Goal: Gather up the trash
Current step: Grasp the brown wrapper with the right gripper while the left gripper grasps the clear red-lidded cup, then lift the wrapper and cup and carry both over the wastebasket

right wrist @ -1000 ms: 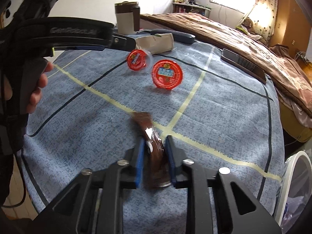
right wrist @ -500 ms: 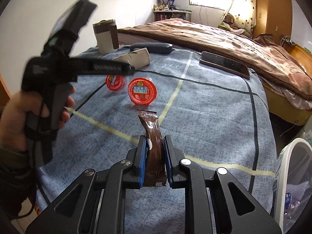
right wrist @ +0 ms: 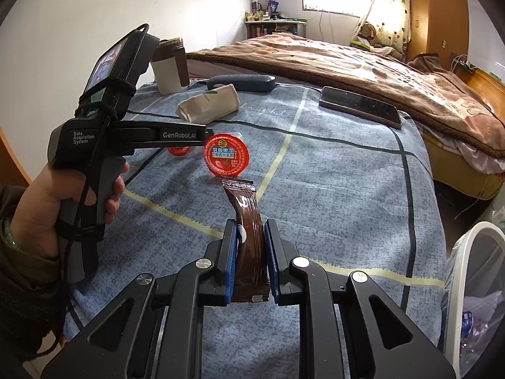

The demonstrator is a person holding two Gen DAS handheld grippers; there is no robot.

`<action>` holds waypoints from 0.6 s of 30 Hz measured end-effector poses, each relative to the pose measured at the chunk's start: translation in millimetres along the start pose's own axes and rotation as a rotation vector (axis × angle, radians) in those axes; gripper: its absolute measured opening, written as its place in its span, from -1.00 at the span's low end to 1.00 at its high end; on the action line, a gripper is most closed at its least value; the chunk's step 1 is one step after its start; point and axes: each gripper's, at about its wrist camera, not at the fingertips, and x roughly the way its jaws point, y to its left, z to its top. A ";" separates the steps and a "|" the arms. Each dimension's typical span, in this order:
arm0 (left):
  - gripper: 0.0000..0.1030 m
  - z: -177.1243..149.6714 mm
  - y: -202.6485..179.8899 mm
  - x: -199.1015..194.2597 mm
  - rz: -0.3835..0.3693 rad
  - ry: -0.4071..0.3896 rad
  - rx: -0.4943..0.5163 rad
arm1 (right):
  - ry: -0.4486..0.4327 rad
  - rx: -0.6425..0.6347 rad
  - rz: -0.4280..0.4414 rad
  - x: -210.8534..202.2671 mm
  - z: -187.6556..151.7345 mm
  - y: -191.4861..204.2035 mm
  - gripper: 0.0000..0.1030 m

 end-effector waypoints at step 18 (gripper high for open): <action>0.06 -20.3 -16.9 -46.4 -0.015 -0.063 0.074 | -0.020 0.028 -0.020 -10.1 -0.6 -1.8 -0.62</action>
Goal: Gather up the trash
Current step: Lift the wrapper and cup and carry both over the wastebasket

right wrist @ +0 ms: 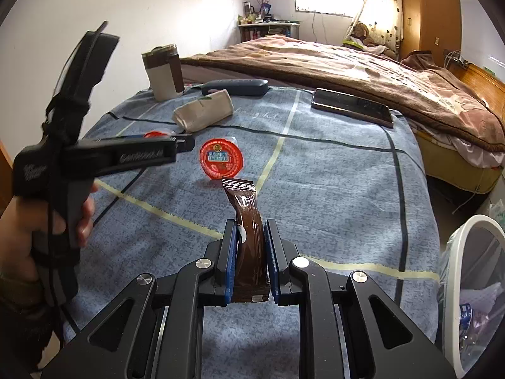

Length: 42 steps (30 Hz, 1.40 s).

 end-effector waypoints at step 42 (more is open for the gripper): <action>0.06 -29.5 -212.6 -87.3 -0.313 -0.098 0.303 | -0.154 0.282 -0.233 -119.3 -47.1 -126.9 -0.62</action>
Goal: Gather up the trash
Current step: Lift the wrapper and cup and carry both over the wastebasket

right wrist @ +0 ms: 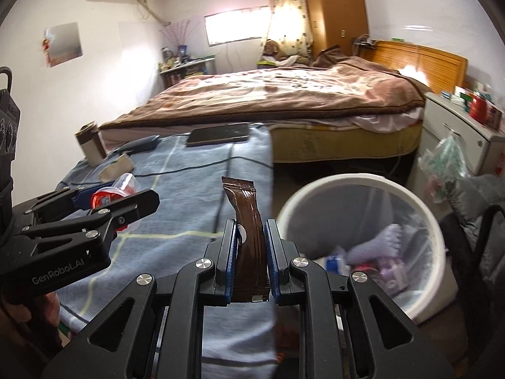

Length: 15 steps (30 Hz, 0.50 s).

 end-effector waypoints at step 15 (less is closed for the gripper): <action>0.06 6.5 -78.1 51.3 -0.147 0.067 0.067 | 0.017 0.109 -0.142 -2.2 -6.3 -78.1 -0.62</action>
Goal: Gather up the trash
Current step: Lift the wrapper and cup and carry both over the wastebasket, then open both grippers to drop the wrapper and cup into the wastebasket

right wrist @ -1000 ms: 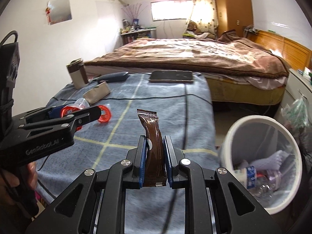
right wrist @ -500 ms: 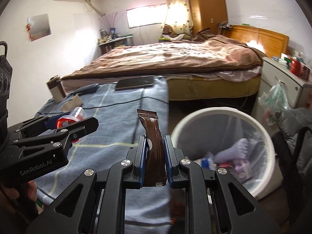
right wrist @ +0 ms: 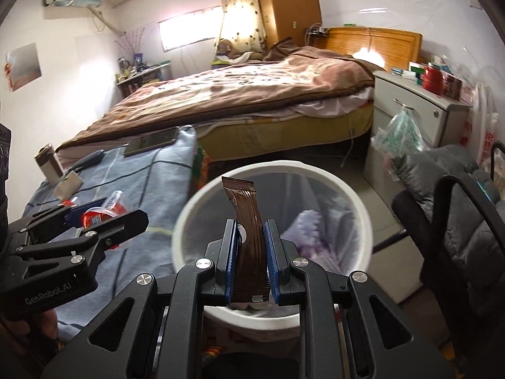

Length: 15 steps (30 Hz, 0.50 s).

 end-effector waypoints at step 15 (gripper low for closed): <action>0.07 -2.1 -28.0 40.9 -0.032 0.082 0.036 | 0.067 0.056 -0.047 21.8 -7.3 -40.6 -0.61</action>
